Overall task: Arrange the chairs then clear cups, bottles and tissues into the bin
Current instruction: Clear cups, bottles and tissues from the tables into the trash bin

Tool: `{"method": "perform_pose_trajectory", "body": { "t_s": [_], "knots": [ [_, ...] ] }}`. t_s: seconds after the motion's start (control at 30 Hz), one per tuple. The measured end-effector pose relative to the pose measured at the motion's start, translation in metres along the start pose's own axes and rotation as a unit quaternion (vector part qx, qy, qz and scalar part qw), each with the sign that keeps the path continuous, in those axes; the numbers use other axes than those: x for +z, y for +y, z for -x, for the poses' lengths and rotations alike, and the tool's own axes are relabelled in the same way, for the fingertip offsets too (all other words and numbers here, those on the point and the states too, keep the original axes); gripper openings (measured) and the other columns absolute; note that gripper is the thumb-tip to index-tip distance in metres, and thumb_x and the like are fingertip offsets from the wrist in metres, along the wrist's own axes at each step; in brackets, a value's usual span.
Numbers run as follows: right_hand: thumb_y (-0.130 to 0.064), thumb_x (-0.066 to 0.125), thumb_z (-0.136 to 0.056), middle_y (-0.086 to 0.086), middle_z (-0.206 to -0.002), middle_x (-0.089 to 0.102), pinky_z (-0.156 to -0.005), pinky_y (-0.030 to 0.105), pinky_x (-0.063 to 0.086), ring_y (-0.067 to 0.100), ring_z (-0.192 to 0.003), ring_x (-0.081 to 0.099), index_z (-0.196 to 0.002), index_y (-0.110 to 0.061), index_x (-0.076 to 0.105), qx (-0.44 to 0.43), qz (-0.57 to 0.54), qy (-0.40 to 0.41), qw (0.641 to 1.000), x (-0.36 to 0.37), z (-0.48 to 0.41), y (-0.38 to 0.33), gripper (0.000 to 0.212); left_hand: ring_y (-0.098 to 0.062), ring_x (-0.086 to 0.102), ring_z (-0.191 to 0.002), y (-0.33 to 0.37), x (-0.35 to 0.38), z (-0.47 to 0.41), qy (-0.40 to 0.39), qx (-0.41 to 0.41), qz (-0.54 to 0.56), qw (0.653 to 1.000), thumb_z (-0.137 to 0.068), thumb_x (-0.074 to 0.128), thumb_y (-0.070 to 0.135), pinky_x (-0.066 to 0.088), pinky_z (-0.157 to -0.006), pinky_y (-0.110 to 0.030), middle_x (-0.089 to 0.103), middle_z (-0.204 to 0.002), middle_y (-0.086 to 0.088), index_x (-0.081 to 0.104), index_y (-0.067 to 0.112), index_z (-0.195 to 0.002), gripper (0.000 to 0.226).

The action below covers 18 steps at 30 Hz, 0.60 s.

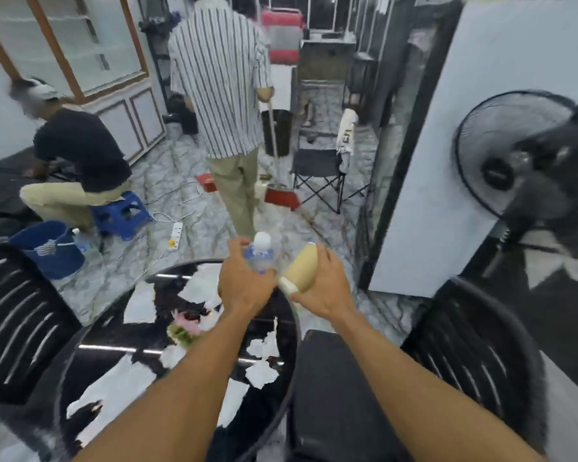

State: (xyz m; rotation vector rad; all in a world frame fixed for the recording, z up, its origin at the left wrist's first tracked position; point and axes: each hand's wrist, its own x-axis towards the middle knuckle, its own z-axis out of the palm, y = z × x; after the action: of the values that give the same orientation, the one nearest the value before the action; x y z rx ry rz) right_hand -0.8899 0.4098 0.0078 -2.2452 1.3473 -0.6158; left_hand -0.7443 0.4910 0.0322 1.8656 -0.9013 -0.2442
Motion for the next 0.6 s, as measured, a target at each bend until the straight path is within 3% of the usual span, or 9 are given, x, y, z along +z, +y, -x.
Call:
{"method": "perform_pose_trajectory", "body": {
  "t_s": [0.1,0.17,0.27,0.4,0.6],
  "knots": [
    [-0.043,0.087,-0.058,0.006,-0.151,0.03,-0.111,0.037,0.032,0.026,-0.139,0.027,-0.151,-0.012,0.014,0.041,0.009,0.06,0.997,-0.08,0.054,0.053,0.122,-0.018,0.06,-0.078,0.06,0.054,0.054,-0.071,0.072,0.023,0.995,-0.069,0.083,0.028,0.049,-0.063,-0.031,0.063,-0.096,0.009,0.051,0.029,-0.117,0.058],
    [-0.048,0.084,-0.057,0.003,-0.143,0.036,-0.108,0.036,0.035,0.024,-0.133,0.034,-0.146,-0.015,0.023,0.07,0.019,0.106,0.992,-0.133,0.093,0.091,0.113,-0.014,0.056,-0.074,0.105,0.091,0.095,-0.117,0.1,0.048,0.987,-0.072,0.081,0.028,0.04,-0.058,-0.025,0.061,-0.093,0.01,0.054,0.026,-0.119,0.054],
    [-0.061,0.075,-0.055,0.0,-0.132,0.043,-0.1,0.04,0.042,0.023,-0.121,0.042,-0.14,-0.021,0.032,0.128,0.026,0.182,0.975,-0.208,0.155,0.148,0.104,-0.017,0.061,-0.082,0.171,0.146,0.157,-0.197,0.162,0.087,0.963,-0.071,0.082,0.029,0.048,-0.067,-0.029,0.064,-0.097,0.009,0.052,0.029,-0.123,0.06],
    [-0.048,0.083,-0.052,-0.002,-0.138,0.037,-0.092,0.038,0.047,0.022,-0.126,0.04,-0.145,-0.026,0.025,0.219,0.052,0.277,0.934,-0.288,0.252,0.214,0.112,-0.016,0.061,-0.083,0.247,0.216,0.251,-0.314,0.24,0.115,0.911,-0.068,0.084,0.032,0.045,-0.068,-0.028,0.064,-0.1,0.011,0.048,0.035,-0.119,0.063],
    [-0.042,0.085,-0.054,-0.002,-0.146,0.026,-0.1,0.04,0.045,0.023,-0.135,0.033,-0.15,-0.029,0.016,0.382,0.081,0.344,0.854,-0.34,0.4,0.292,0.119,-0.019,0.06,-0.088,0.306,0.297,0.4,-0.475,0.321,0.122,0.81,-0.069,0.084,0.032,0.046,-0.071,-0.029,0.063,-0.103,0.003,0.046,0.032,-0.12,0.063]
  ]
}}
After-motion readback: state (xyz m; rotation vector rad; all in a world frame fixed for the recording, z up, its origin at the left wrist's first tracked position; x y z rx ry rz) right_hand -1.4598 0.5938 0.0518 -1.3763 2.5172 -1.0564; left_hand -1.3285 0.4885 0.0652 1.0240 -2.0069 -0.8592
